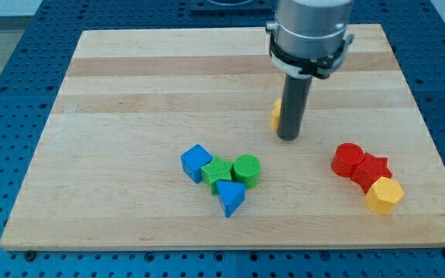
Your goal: Push the yellow hexagon closer to the yellow heart
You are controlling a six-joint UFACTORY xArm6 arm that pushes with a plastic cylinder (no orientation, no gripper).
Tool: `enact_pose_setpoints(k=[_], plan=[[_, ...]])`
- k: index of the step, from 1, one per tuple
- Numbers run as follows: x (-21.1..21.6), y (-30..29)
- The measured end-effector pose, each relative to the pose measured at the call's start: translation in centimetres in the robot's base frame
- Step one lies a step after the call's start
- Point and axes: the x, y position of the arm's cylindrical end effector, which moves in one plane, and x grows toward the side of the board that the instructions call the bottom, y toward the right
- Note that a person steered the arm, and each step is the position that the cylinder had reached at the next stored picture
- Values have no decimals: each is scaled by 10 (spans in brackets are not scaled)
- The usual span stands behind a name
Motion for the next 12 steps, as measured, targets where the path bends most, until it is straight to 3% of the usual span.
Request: enact_pose_setpoints(k=[1,3,6,9,12], plan=[[-14,0],[-8,88],[56,192],[134,183],[138,148]])
